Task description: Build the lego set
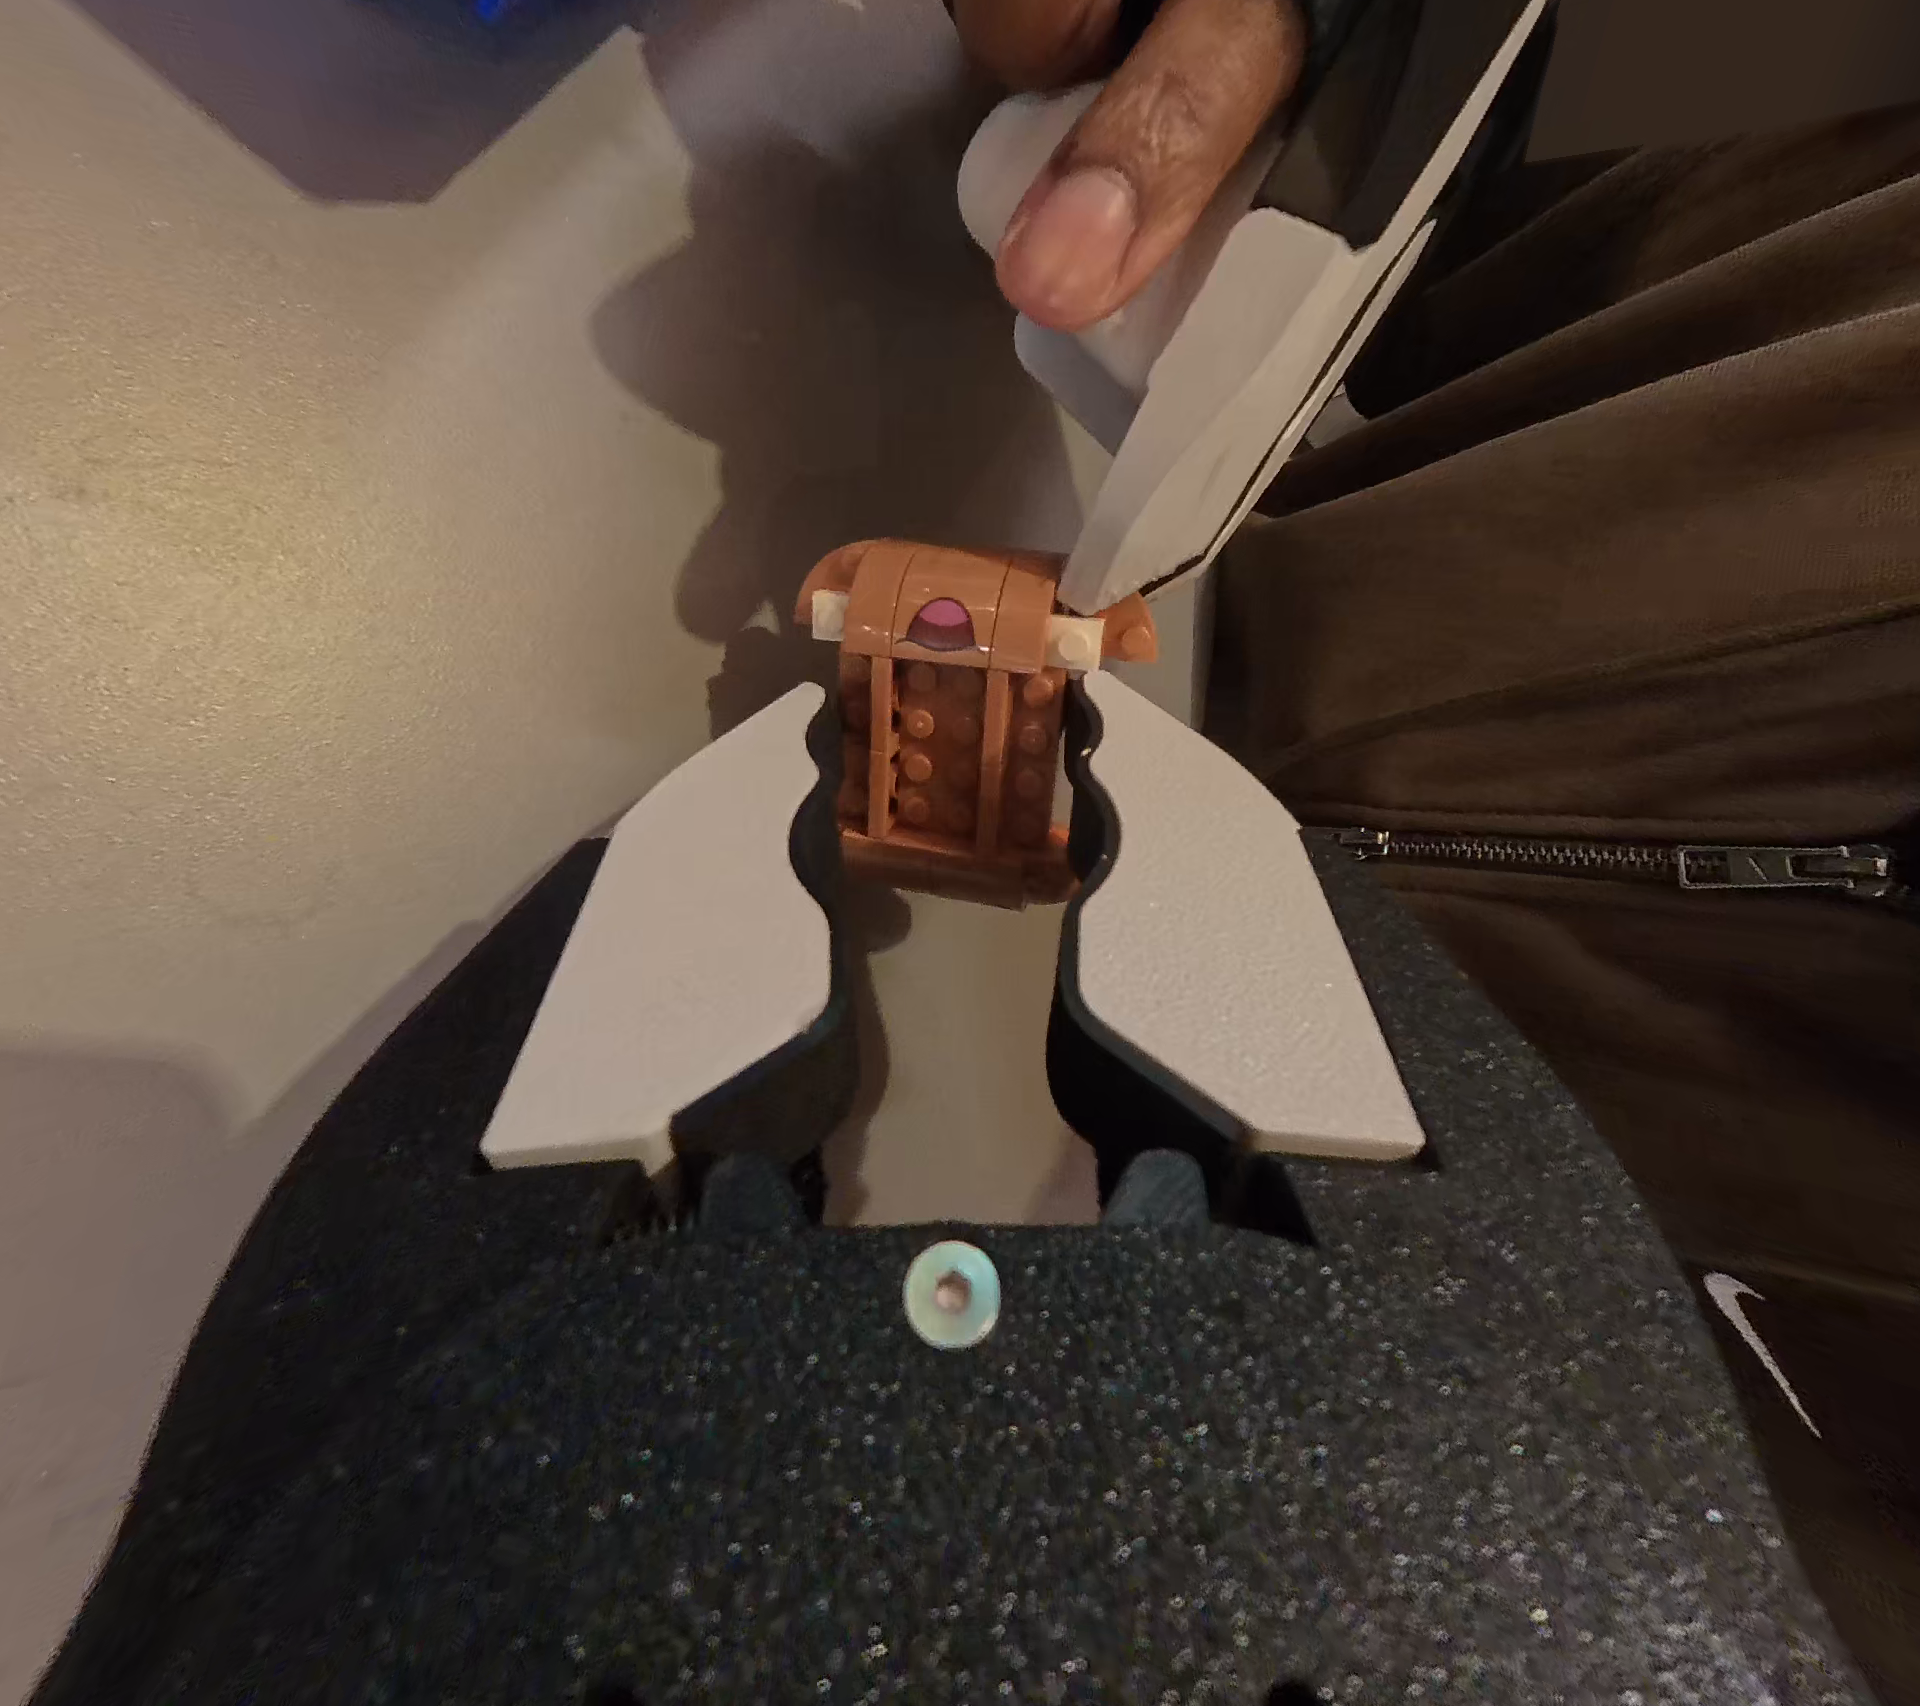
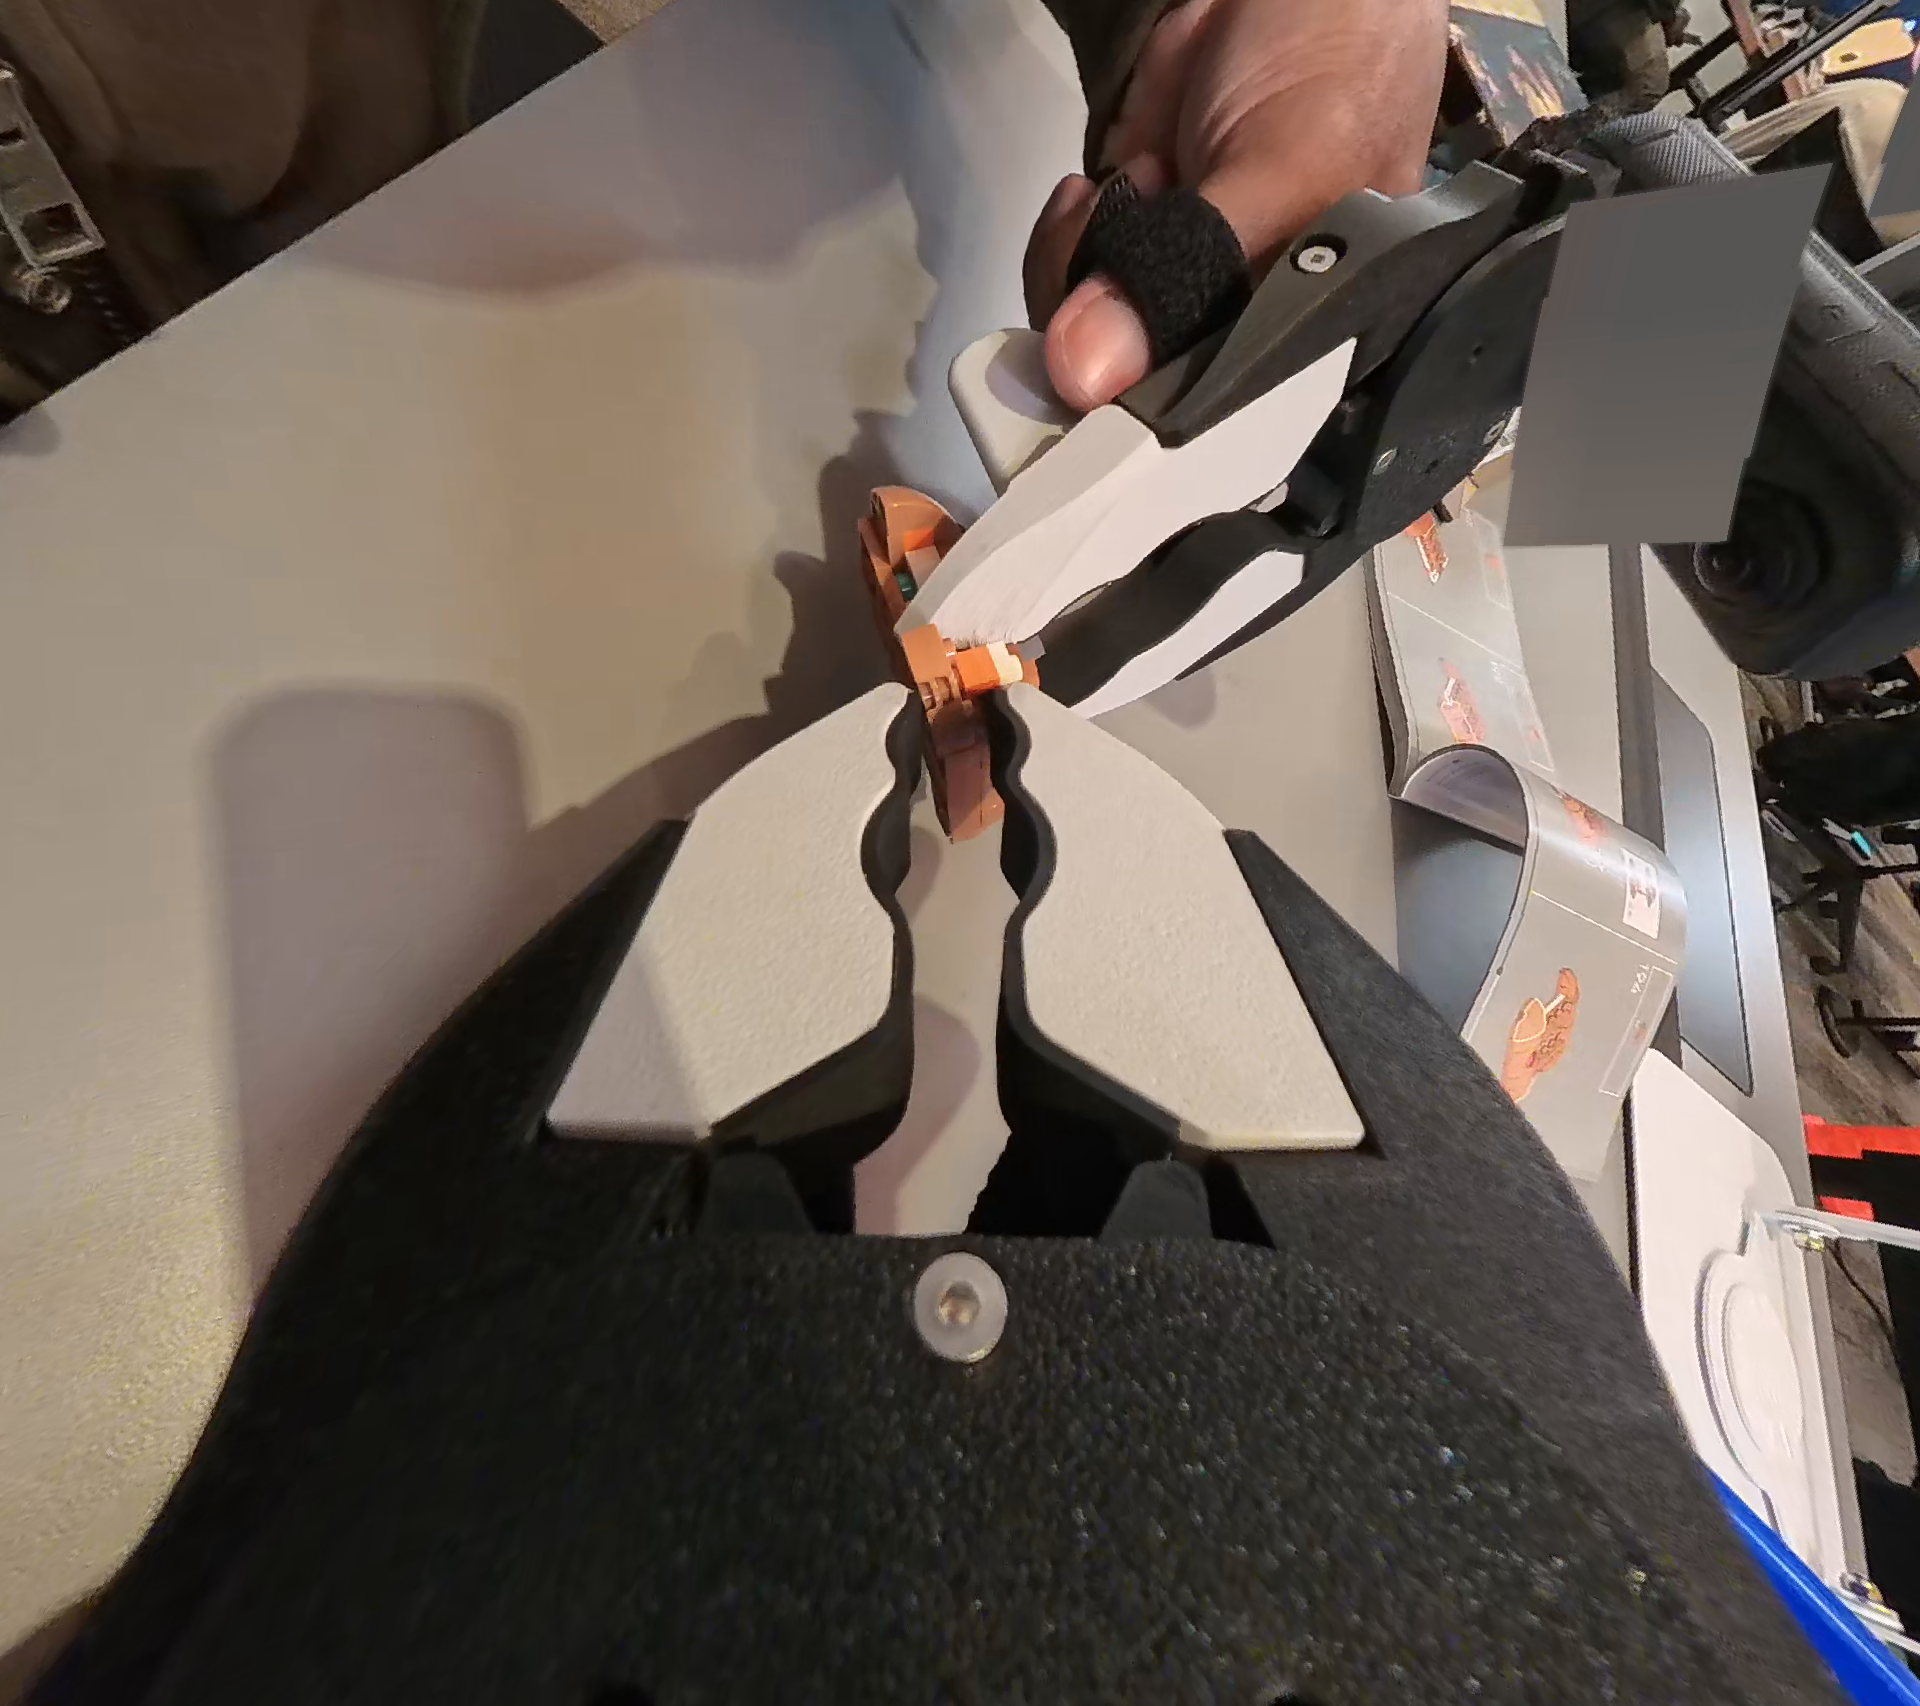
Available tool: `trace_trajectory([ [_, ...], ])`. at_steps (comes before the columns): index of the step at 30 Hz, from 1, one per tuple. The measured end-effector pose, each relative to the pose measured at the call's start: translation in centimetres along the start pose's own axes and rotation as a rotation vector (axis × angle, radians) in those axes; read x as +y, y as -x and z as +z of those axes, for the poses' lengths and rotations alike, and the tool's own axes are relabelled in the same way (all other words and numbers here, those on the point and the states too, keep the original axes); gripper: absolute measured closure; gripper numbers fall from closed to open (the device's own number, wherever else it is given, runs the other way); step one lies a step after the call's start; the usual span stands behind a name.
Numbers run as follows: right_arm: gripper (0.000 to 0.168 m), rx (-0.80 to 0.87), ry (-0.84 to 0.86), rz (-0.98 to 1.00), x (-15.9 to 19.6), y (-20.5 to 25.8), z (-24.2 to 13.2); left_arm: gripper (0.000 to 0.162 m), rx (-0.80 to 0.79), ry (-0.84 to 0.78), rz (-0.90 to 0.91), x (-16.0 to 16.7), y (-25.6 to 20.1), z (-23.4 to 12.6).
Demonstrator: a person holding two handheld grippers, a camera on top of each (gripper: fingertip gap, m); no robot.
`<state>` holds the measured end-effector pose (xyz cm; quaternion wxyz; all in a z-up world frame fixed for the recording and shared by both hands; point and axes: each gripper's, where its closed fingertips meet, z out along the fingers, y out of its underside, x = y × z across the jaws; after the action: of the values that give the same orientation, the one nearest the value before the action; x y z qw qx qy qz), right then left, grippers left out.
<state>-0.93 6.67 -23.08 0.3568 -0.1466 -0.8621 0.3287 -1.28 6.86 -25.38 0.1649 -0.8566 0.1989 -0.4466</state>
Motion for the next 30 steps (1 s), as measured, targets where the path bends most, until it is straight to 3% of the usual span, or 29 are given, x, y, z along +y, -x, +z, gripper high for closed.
trace_trajectory([
  [30, 0.15, -0.07, -0.085, -0.041, -1.4, 1.1, -0.6, 0.121, 0.031, 0.066, 0.03, 0.5, -1.8, 0.8],
])
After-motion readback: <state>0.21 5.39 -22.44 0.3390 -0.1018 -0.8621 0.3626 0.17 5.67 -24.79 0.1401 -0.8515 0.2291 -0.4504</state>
